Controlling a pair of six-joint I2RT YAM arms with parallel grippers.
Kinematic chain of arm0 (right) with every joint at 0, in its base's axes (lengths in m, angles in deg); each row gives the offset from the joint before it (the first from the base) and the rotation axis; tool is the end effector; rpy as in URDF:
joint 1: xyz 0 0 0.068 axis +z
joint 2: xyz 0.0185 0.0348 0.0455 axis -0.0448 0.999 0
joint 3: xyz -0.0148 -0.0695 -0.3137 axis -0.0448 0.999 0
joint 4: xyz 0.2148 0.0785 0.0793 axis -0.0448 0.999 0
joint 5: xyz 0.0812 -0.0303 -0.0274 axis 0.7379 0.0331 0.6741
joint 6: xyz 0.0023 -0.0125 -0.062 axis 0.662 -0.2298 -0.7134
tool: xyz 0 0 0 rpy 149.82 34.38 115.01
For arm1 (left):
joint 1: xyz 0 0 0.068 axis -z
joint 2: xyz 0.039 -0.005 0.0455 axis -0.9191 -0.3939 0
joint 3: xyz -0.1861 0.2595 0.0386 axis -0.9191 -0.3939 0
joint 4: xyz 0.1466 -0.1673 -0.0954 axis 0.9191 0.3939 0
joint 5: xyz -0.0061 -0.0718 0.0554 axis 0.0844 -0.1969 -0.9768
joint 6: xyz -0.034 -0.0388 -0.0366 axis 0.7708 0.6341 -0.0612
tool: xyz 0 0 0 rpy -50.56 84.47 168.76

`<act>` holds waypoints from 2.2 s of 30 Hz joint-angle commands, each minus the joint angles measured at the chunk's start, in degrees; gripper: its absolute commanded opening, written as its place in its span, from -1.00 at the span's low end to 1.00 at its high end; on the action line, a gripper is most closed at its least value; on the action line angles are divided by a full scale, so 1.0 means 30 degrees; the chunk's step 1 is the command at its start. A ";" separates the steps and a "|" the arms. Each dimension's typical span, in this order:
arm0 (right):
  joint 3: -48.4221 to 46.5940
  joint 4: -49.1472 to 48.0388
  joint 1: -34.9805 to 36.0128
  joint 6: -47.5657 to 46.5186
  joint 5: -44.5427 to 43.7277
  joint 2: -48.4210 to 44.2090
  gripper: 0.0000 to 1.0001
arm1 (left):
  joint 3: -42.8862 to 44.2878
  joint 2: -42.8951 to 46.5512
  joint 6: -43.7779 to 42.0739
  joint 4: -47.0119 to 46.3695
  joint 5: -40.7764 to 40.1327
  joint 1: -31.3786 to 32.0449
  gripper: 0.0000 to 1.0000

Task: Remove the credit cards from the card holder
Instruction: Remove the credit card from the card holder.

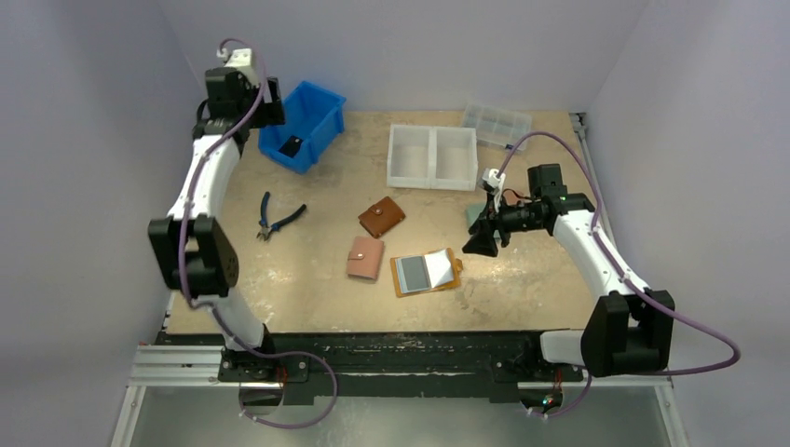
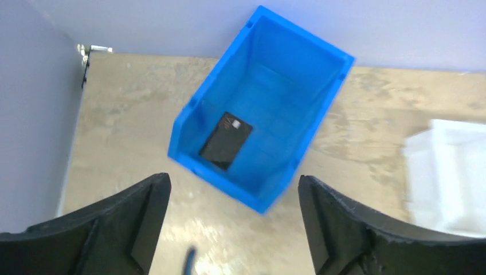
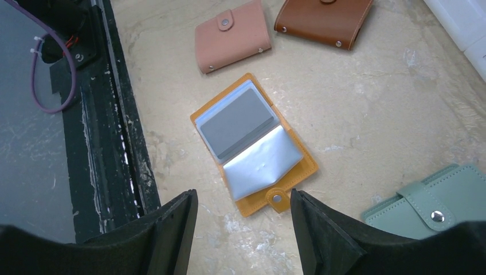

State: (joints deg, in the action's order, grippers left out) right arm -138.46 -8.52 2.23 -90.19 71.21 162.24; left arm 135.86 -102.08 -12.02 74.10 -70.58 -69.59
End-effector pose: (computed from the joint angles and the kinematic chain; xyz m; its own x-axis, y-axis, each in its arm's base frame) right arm 0.2148 0.0586 0.3124 -0.4375 -0.3808 -0.8146 -0.8803 0.3661 0.3017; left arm 0.4596 0.0200 0.3912 -0.4665 -0.0946 -0.8794 -0.0391 0.9955 -0.0864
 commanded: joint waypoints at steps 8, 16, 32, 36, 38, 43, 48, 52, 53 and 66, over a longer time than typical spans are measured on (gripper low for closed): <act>0.1628 -0.1014 -0.0065 -0.3179 0.1026 -0.3368 0.38 | -1.4889 1.1248 1.0615 -0.9619 1.2604 -0.1678 0.97; 0.2899 0.3046 -0.0047 -1.2423 0.2962 -0.3938 0.50 | -2.0553 1.7034 0.9830 -0.6072 1.1487 0.3125 0.90; 0.3606 0.2670 -0.0051 -1.3493 0.1509 -0.3414 0.48 | -2.7554 2.1448 1.5062 -1.0018 0.3986 1.3453 0.73; 0.3626 0.2601 -0.0049 -1.3547 0.1244 -0.3531 0.48 | -2.7090 2.0344 1.4966 -1.0239 0.2451 1.5853 0.73; 0.3617 0.2637 -0.0064 -1.3562 0.1224 -0.3548 0.49 | -2.7018 2.0064 1.5100 -1.0628 0.1735 1.6856 0.73; 0.3456 0.2982 -0.0070 -1.3812 0.1267 -0.3478 0.49 | -2.7357 1.9516 1.5722 -1.2095 0.0860 1.8116 0.73; 0.3052 0.3813 -0.0043 -1.4364 0.1380 -0.3281 0.48 | -2.8355 1.9110 1.6787 -1.3395 0.0560 1.8490 0.73; 0.2590 0.4342 -0.0009 -1.4269 0.1608 -0.3446 0.48 | -2.9192 1.9505 1.7818 -1.4708 0.0770 1.8565 0.74; 0.2416 0.4391 -0.0005 -1.4055 0.1671 -0.3494 0.48 | -2.9367 1.9656 1.7992 -1.4900 0.0790 1.8566 0.74; -0.0360 0.1769 0.5395 -0.7595 -0.3401 -0.2372 0.49 | -3.0746 2.0084 1.9200 -1.6551 0.0179 1.8566 0.93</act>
State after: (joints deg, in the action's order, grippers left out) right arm -135.60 -0.66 15.48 -119.83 65.66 152.56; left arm 44.57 -41.60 43.52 30.84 -68.59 -14.16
